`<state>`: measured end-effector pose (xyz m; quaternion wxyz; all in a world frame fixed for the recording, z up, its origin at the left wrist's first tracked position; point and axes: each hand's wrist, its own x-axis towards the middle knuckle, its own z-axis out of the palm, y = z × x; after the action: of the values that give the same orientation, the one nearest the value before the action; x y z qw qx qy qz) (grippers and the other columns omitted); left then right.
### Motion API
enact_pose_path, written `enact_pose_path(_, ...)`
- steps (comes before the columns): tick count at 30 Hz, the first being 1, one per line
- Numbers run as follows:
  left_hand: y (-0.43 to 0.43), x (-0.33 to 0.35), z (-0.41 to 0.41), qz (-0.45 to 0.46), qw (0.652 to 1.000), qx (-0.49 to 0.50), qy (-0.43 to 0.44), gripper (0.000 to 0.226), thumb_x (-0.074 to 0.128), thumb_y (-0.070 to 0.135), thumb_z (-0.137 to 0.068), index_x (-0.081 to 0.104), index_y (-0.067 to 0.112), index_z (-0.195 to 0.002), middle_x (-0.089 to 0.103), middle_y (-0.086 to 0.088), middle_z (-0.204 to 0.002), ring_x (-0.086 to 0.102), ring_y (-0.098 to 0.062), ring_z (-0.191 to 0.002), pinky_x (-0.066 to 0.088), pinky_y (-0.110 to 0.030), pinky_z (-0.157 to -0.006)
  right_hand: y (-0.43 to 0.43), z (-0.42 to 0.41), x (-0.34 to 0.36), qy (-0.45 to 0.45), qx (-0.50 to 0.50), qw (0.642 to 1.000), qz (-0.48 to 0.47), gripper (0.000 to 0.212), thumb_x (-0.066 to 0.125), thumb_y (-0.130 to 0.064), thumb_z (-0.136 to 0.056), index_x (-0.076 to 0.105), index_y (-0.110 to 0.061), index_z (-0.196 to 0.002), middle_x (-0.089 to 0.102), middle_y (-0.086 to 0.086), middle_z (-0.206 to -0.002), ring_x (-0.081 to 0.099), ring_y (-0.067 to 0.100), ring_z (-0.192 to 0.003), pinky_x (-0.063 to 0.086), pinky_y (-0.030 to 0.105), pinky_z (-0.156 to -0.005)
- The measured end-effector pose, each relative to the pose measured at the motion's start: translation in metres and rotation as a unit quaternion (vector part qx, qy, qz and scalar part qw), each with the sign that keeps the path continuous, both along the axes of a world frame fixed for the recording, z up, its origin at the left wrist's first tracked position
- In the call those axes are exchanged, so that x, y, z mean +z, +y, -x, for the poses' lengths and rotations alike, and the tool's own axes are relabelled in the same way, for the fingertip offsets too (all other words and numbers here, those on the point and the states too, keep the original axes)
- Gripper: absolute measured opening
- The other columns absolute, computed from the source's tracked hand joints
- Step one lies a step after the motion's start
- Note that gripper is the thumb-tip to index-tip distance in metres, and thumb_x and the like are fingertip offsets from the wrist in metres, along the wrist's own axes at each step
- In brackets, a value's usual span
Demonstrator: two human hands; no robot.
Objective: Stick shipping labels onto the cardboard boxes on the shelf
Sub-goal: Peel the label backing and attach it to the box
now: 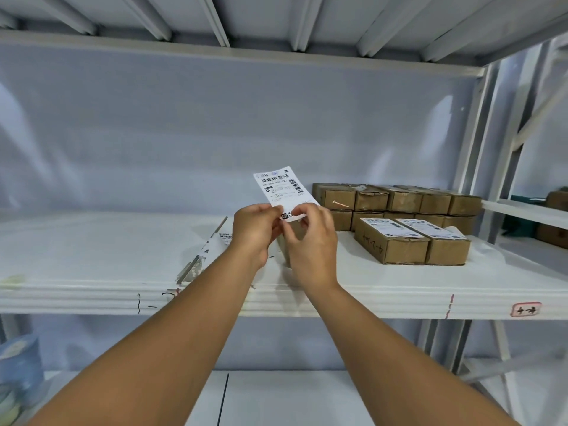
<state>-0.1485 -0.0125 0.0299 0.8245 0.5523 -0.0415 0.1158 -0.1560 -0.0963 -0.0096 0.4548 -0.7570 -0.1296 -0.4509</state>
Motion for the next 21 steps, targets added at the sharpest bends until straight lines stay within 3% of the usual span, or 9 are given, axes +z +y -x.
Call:
enact_pose_path(3, -0.002, 0.003, -0.006, -0.007, 0.999, 0.039, 0.011, 0.008, 0.056, -0.001, -0.089, 0.063, 0.002, -0.091, 0.062, -0.007, -0.073, 0.054, -0.006, -0.046, 0.050, -0.015, -0.050, -0.012, 0.001, 0.001, 0.022, -0.008, 0.999, 0.026, 0.028, 0.072, -0.030, -0.082, 0.060, -0.016, -0.104, 0.043, -0.005, -0.117, 0.061, 0.015, -0.090, 0.043, 0.023, -0.080)
enact_pose_path(6, -0.003, 0.003, -0.013, -0.024, 0.999, 0.036, 0.011, 0.009, 0.057, 0.001, -0.089, 0.063, 0.002, -0.096, 0.063, -0.006, -0.076, 0.056, -0.006, -0.053, 0.051, -0.017, -0.057, -0.033, -0.002, 0.012, 0.084, -0.012, 0.995, -0.042, 0.023, 0.061, -0.038, -0.089, 0.059, -0.023, -0.105, 0.040, -0.005, -0.119, 0.052, 0.009, -0.085, 0.036, 0.022, -0.075)
enact_pose_path(8, -0.005, 0.002, -0.017, -0.045, 0.999, 0.008, 0.000, 0.011, 0.056, 0.002, -0.091, 0.063, 0.003, -0.099, 0.067, -0.009, -0.087, 0.059, -0.011, -0.065, 0.051, -0.020, -0.064, -0.048, -0.009, 0.020, 0.117, 0.009, 0.988, -0.101, 0.017, 0.058, -0.035, -0.092, 0.057, -0.025, -0.106, 0.046, -0.002, -0.116, 0.049, 0.004, -0.087, 0.035, 0.021, -0.080)
enact_pose_path(10, -0.009, 0.002, -0.019, -0.066, 0.998, -0.011, -0.013, 0.009, 0.055, 0.003, -0.092, 0.063, 0.007, -0.091, 0.069, -0.010, -0.093, 0.062, -0.014, -0.074, 0.053, -0.023, -0.071, -0.060, -0.020, 0.026, 0.154, 0.041, 0.974, -0.161, 0.013, 0.058, -0.034, -0.092, 0.053, -0.029, -0.103, 0.058, -0.003, -0.107, 0.056, 0.011, -0.093, 0.045, 0.032, -0.088)
enact_pose_path(13, -0.013, -0.001, -0.025, -0.092, 0.995, -0.031, -0.033, 0.013, 0.054, 0.003, -0.092, 0.063, 0.009, -0.084, 0.070, -0.010, -0.094, 0.065, -0.016, -0.077, 0.054, -0.026, -0.076, -0.070, -0.035, 0.033, 0.217, 0.093, 0.942, -0.237, 0.006, 0.061, -0.026, -0.090, 0.056, -0.028, -0.093, 0.068, 0.003, -0.101, 0.064, 0.018, -0.085, 0.054, 0.036, -0.077)
enact_pose_path(16, -0.015, -0.007, -0.035, -0.158, 0.985, -0.020, -0.063, 0.015, 0.055, 0.005, -0.092, 0.064, 0.007, -0.081, 0.070, -0.011, -0.095, 0.068, -0.022, -0.082, 0.057, -0.034, -0.081, -0.074, -0.048, 0.034, 0.236, 0.110, 0.941, -0.216, 0.009, 0.061, -0.014, -0.089, 0.058, -0.020, -0.095, 0.070, 0.005, -0.098, 0.063, 0.018, -0.077, 0.046, 0.027, -0.061)
enact_pose_path(21, -0.012, -0.023, -0.051, -0.276, 0.951, 0.078, -0.114, 0.019, 0.059, 0.018, -0.091, 0.066, 0.023, -0.074, 0.071, 0.002, -0.091, 0.069, -0.021, -0.083, 0.056, -0.043, -0.081, -0.075, -0.064, 0.028, 0.227, 0.124, 0.945, -0.203, 0.017, 0.062, -0.007, -0.087, 0.058, -0.023, -0.087, 0.071, 0.005, -0.099, 0.067, 0.021, -0.090, 0.049, 0.030, -0.066)
